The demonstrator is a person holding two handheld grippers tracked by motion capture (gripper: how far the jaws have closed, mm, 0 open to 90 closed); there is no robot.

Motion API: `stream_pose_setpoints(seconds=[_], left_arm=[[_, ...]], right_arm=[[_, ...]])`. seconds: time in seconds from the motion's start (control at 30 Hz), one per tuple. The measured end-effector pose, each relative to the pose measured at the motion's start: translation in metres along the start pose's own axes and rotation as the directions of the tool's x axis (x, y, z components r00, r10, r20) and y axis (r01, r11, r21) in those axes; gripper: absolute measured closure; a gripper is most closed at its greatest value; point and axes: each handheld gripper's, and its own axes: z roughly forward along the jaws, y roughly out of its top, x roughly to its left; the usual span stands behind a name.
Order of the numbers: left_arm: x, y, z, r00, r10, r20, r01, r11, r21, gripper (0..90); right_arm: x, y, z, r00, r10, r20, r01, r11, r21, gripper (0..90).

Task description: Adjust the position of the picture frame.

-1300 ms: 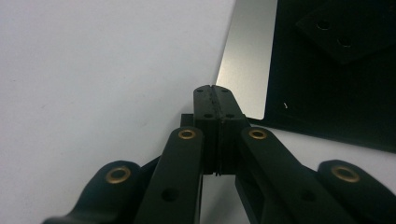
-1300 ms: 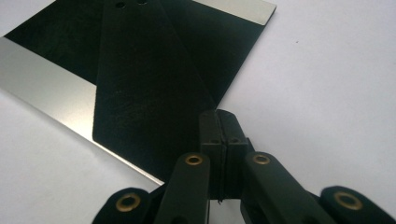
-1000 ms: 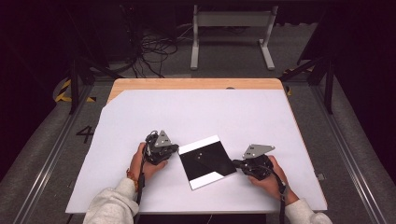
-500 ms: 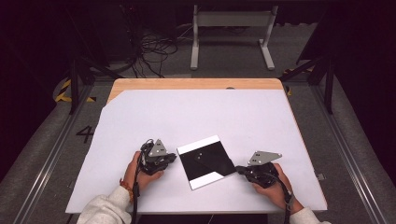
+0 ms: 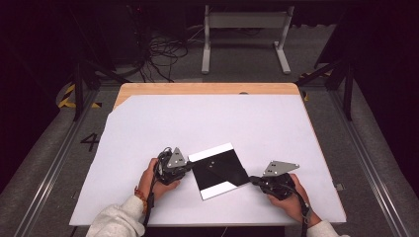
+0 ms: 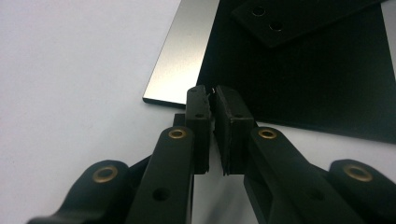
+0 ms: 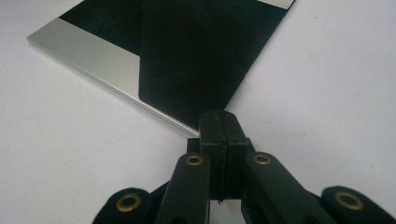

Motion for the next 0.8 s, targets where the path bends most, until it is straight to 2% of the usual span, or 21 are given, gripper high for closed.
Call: stream_pose_setpoints(seconds=[0.1, 0.23, 0.47, 0.53, 0.7, 0.8], left_arm=[[0.001, 0.005, 0.004, 0.9996, 0.016, -0.022, -0.016, 0.9998, 0.012, 84.0], [0.006, 0.008, 0.009, 0.9998, 0.007, -0.018, -0.007, 1.0, -0.001, 84.1], [0.011, 0.015, 0.016, 0.9997, 0.004, -0.025, -0.004, 1.0, 0.006, 84.8], [0.015, 0.016, 0.019, 0.9998, -0.019, -0.005, 0.019, 0.9998, -0.007, 85.0], [0.015, 0.019, 0.022, 0.9998, 0.004, -0.02, -0.004, 1.0, -0.005, 86.0], [0.016, 0.02, 0.023, 0.9999, -0.012, -0.012, 0.012, 0.9999, -0.002, 86.1]], right_arm=[[0.001, 0.0, 0.0, 1.0, 0.006, 0.003, -0.006, 1.0, 0.0, 90.0], [0.001, -0.001, -0.001, 0.9998, 0.018, 0.002, -0.018, 1.0, -0.006, 90.0], [0.006, -0.003, -0.002, 0.9997, 0.024, -0.002, -0.024, 1.0, -0.004, 90.0], [0.007, -0.002, -0.002, 0.9998, 0.019, -0.009, -0.019, 1.0, 0.003, 90.0], [0.012, -0.003, -0.003, 0.9999, 0.011, -0.01, -0.011, 1.0, 0.003, 90.0], [0.014, -0.003, -0.003, 0.9998, 0.011, -0.014, -0.011, 1.0, 0.005, 90.0]])
